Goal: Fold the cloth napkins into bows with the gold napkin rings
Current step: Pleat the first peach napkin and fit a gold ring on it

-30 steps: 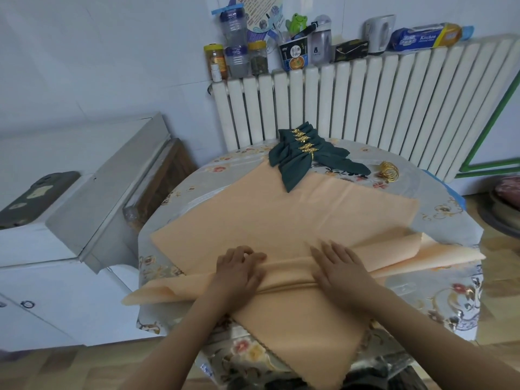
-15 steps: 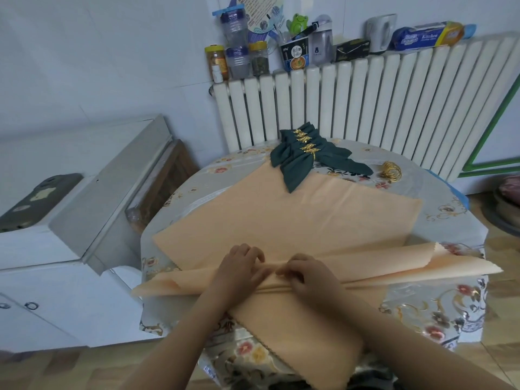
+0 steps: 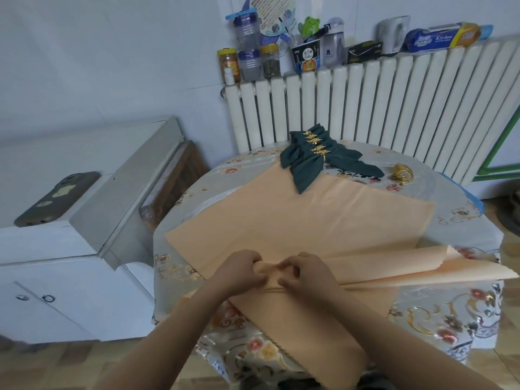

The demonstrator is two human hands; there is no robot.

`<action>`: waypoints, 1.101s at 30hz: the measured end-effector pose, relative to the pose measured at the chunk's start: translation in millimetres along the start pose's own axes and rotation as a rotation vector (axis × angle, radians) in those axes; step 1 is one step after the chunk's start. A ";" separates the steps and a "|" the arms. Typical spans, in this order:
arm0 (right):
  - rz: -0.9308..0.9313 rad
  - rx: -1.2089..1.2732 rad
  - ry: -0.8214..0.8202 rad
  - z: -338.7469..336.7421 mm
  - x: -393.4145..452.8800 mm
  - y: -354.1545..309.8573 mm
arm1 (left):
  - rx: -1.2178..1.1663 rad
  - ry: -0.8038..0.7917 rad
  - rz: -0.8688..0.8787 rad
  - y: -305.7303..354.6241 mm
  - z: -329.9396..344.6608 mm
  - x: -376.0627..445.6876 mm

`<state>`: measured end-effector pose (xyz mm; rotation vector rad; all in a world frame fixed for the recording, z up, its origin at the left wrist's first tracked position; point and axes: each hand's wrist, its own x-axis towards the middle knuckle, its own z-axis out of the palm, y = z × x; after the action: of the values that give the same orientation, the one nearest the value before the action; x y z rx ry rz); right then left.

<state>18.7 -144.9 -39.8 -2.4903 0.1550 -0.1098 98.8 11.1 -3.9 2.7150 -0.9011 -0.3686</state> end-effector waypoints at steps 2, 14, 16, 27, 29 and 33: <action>-0.004 -0.011 -0.009 -1.2 0.2 1.6 | -0.053 0.027 0.021 7.3 3.7 -4.2; 0.059 0.119 -0.135 -23.7 -10.1 7.4 | -0.316 -0.399 0.000 30.1 -10.1 -17.5; 0.018 0.036 -0.159 -21.4 -16.8 1.6 | -0.197 -0.352 0.116 21.7 -10.3 -13.2; -0.014 -0.090 -0.186 -48.0 -7.7 3.7 | -0.206 0.064 0.340 18.2 45.2 -21.7; -0.042 -0.073 -0.157 -52.8 -6.4 9.2 | -0.155 0.059 0.364 20.6 51.8 -19.0; -0.128 -0.040 -0.187 -48.9 -10.0 22.5 | 0.095 0.015 0.349 19.7 62.1 -13.6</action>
<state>1.2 -190.4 -14.9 -2.5331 -0.0808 0.0741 57.9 -5.9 -53.5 2.5665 -1.3898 -0.2383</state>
